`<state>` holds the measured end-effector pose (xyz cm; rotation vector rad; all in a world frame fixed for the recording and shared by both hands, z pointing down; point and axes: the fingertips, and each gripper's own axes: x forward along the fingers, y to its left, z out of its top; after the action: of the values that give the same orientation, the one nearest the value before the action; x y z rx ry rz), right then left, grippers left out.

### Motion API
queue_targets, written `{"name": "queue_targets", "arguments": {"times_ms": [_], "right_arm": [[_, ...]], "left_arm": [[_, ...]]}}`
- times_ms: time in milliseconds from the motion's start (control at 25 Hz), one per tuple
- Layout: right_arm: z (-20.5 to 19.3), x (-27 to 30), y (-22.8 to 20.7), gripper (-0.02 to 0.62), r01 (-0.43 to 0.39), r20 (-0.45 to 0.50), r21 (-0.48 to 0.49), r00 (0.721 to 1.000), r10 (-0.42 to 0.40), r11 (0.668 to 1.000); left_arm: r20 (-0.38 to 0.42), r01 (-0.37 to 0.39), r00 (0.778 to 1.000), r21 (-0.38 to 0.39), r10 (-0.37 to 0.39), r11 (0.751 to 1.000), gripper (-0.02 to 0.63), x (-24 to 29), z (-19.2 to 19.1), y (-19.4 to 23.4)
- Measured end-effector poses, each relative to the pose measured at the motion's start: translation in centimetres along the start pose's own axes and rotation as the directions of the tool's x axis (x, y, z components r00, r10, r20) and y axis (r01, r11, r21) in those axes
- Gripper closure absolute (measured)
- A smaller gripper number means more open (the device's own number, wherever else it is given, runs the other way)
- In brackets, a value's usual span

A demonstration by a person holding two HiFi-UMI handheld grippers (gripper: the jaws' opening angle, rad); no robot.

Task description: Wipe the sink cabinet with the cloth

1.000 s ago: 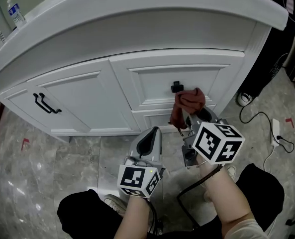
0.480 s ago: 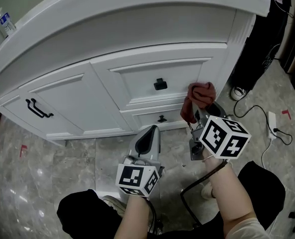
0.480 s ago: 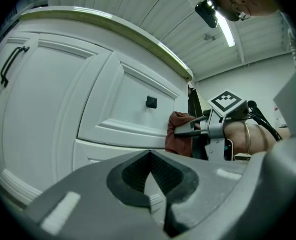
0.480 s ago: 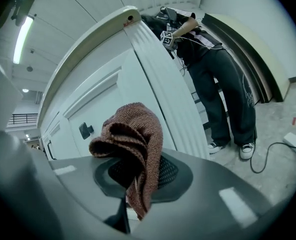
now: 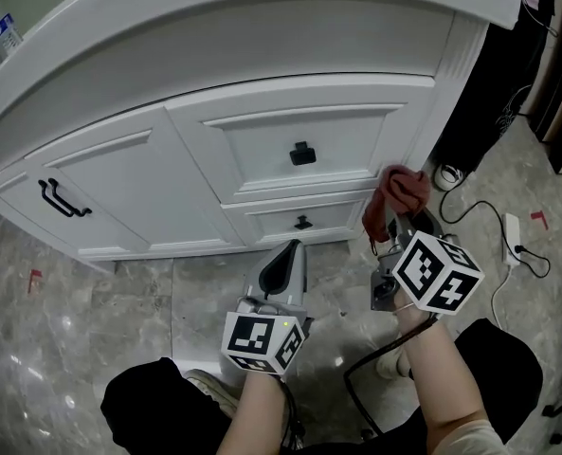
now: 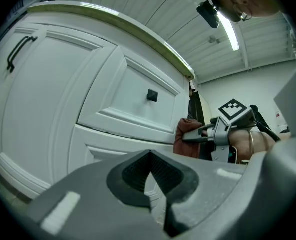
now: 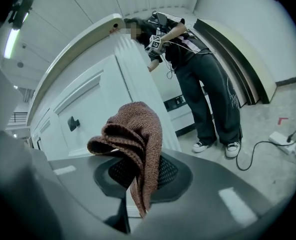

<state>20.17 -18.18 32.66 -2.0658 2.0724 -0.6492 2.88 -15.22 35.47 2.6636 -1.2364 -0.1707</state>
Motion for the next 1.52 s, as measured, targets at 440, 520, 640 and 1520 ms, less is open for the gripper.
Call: {"name": "queue_targets", "arguments": {"times_ms": [440, 520, 640, 1520], "right_arm": [[-10.8, 3.6, 12.9, 0.515, -0.275, -0.161, -0.107, 0.953, 0.256, 0.956], [-12.3, 4.5, 15.2, 0.515, -0.322, -0.181, -0.115, 0.937, 0.299, 0.94], [-14.3, 5.8, 18.0, 0.515, -0.38, -0.213, -0.117, 0.912, 0.35, 0.918], [-16.0, 7.5, 17.5, 0.514, -0.397, -0.259, -0.227, 0.905, 0.338, 0.889]], "left_arm": [[0.018, -0.179, 0.984, 0.014, 0.179, 0.984, 0.606, -4.4, 0.8, 8.1], [0.019, -0.212, 0.977, 0.026, 0.211, 0.977, 0.606, -5.3, 1.0, 9.7], [0.031, -0.249, 0.968, 0.032, 0.248, 0.968, 0.606, -6.5, 1.5, 11.9], [0.003, -0.236, 0.972, 0.001, 0.236, 0.972, 0.606, -5.3, -0.3, 13.2]]}}
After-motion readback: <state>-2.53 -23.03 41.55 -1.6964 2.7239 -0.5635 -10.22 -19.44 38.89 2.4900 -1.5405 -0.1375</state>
